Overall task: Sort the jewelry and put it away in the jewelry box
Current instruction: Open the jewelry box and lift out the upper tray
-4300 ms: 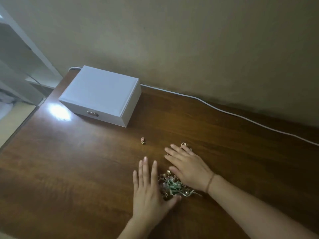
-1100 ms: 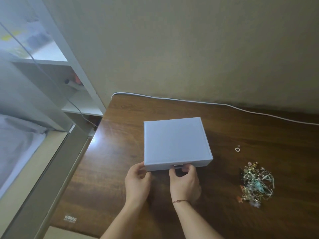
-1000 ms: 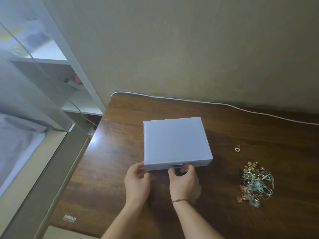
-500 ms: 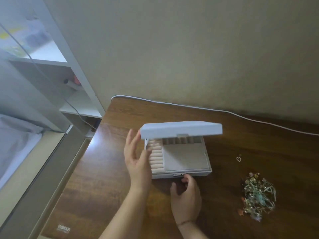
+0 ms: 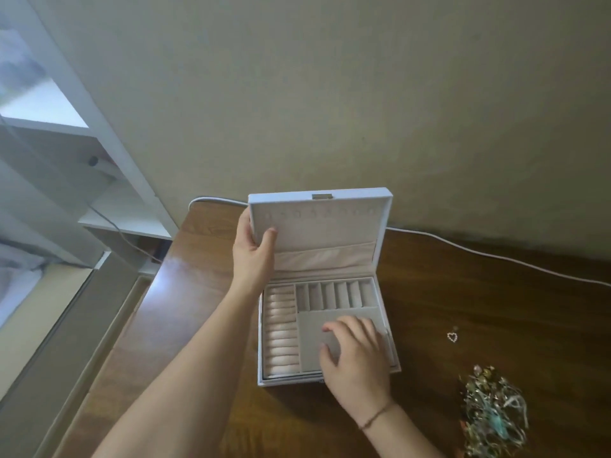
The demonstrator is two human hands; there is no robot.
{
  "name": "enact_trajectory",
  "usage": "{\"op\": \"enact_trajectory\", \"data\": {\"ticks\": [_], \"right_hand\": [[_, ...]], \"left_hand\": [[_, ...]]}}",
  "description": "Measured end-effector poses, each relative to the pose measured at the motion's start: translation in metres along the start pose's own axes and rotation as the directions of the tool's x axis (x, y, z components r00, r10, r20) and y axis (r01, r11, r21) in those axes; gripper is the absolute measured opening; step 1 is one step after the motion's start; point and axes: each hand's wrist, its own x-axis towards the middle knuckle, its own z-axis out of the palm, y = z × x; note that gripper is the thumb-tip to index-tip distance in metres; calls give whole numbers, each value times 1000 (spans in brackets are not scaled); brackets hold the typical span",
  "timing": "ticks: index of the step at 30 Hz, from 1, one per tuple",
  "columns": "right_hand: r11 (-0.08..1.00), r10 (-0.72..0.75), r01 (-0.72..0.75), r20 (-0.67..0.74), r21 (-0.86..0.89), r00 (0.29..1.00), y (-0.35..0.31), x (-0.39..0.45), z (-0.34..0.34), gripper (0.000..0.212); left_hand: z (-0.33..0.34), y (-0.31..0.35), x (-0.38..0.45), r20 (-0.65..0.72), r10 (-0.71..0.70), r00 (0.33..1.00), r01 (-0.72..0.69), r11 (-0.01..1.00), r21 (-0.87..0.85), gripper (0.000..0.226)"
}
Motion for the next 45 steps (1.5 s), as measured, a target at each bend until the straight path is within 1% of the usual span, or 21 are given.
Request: {"op": "enact_trajectory", "data": {"ticks": [2,4,7,9,11,14,17,22,25,27,29,31,33,34,36,38,39,41,42,44,45], "right_hand": [[997,-67,75,202,-33,977,-8,19,7,31],[992,-70,100,313,-81,947,-16,36,18,38],[980,60,8,333,-200,941,-29,53,31,41],[961,162,-75,320,-267,933,-37,59,36,44],[943,226,-131,301,-305,926,-44,65,40,43],[945,246,-154,315,-290,917,-49,71,39,39],[956,235,-154,335,-251,912,-50,70,33,34],[964,221,-167,271,-208,937,-55,61,19,33],[972,222,-200,199,-126,955,-59,58,2,29],[973,232,-232,126,-16,965,-59,54,-13,22],[961,240,-241,20,136,971,-57,48,-32,17],[929,243,-200,-103,311,965,-51,40,-56,17],[869,248,-142,-170,474,954,-36,33,-87,14],[847,255,-122,-194,517,947,-24,31,-103,13],[838,288,-130,-227,531,930,8,36,-133,13],[861,341,-209,-221,464,914,45,56,-152,6],[882,358,-256,-211,395,909,64,72,-156,3],[926,359,-326,-172,192,917,100,107,-150,10],[934,355,-345,-139,88,925,115,124,-143,9],[920,373,-375,-40,-117,927,135,152,-120,13],[901,386,-377,1,-215,923,144,162,-104,18]], "left_hand": [[-5,-13,0,66,-13,998,9,998,57,34],[-9,-25,-2,147,-51,988,39,996,83,18],[-17,-41,-5,227,-107,968,91,993,78,13],[-21,-47,-7,274,-104,956,93,994,53,18],[-23,-52,-10,305,-82,949,79,997,21,23],[-23,-60,-12,320,-66,945,97,992,-84,27],[-22,-65,-12,317,-99,943,154,976,-153,33],[-18,-61,-13,347,-128,929,215,951,-224,40],[-18,-59,-15,336,-222,915,318,910,-265,39],[-19,-59,-16,340,-246,908,344,900,-267,42],[-17,-60,-16,345,-237,908,339,900,-273,39],[-15,-63,-15,312,-218,925,308,910,-279,39],[-15,-67,-12,260,-223,939,294,915,-278,39],[-15,-69,-11,258,-222,940,292,916,-274,39],[-16,-71,-10,270,-213,939,283,925,-253,40],[-17,-72,-10,276,-210,938,280,929,-242,42],[-17,-73,-10,284,-209,936,282,927,-247,43],[-16,-73,-11,267,-220,938,286,927,-244,51],[-16,-74,-10,249,-234,940,292,927,-233,61],[-16,-77,-11,226,-248,942,293,936,-194,81],[-17,-79,-11,216,-242,946,283,941,-184,85]]}}
